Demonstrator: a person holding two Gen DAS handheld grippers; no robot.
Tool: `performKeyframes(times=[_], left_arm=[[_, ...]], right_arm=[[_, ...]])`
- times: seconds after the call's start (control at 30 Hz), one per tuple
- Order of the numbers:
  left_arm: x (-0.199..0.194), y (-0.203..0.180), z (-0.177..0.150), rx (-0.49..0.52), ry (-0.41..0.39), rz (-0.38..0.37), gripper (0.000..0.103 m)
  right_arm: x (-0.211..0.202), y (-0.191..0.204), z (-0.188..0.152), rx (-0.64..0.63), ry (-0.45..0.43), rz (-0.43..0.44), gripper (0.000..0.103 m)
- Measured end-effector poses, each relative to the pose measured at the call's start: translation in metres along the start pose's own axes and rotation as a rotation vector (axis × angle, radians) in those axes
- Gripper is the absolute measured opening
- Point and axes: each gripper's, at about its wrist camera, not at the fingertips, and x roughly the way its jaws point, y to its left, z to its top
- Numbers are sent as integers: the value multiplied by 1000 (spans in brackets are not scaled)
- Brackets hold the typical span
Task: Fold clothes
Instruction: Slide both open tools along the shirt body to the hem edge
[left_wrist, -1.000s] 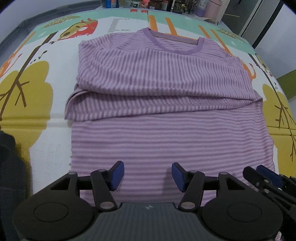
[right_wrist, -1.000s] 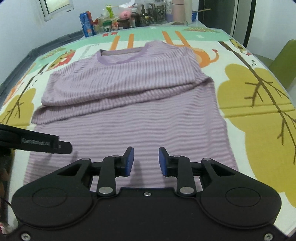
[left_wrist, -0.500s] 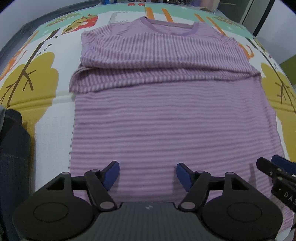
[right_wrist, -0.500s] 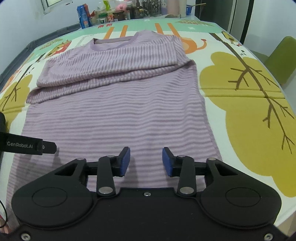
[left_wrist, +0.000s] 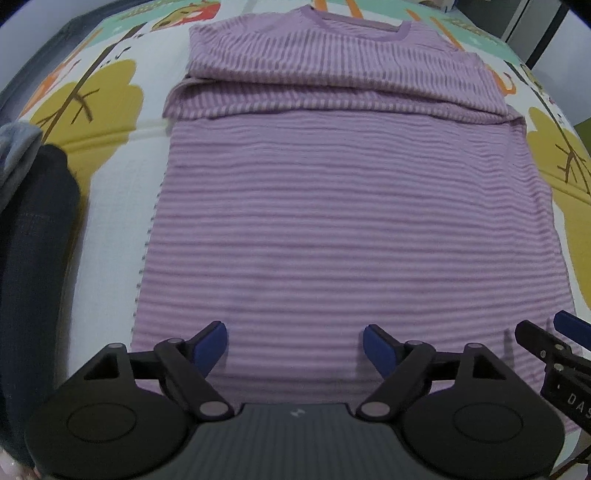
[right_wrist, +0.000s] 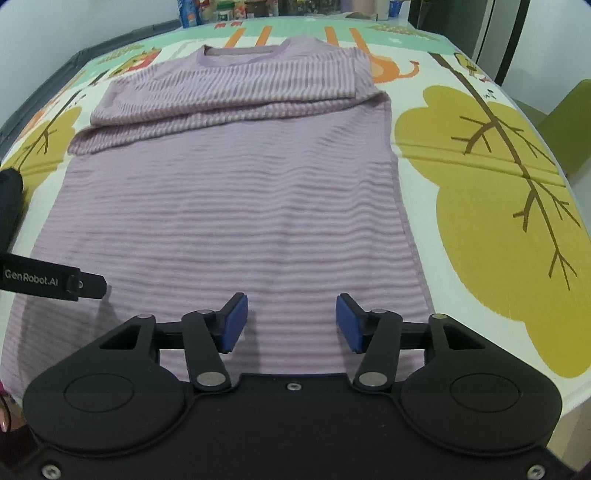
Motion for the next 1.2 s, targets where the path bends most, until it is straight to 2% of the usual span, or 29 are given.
performKeyframes(times=[0.27,0.57,0.7,0.97,1.2], left_arm=[[-6,11,-22,17,-8,22,90],[-14,31,-52,83,-10,39,95],[-13,36,-66,89,-2,45,95],[-21,30,-85,119,-31,73,96],[-32,22,-91,112,-49,104,96]], right_arm=[[-12,5,-22,-32,-10,-40,58],[-35,13,-54,62,-45,-95,61],[-44,22,-72,66,-58,-116,67],[-61,21,-101,102,-83,-133,69],[-72,7,-104,74,-103,-139,74]])
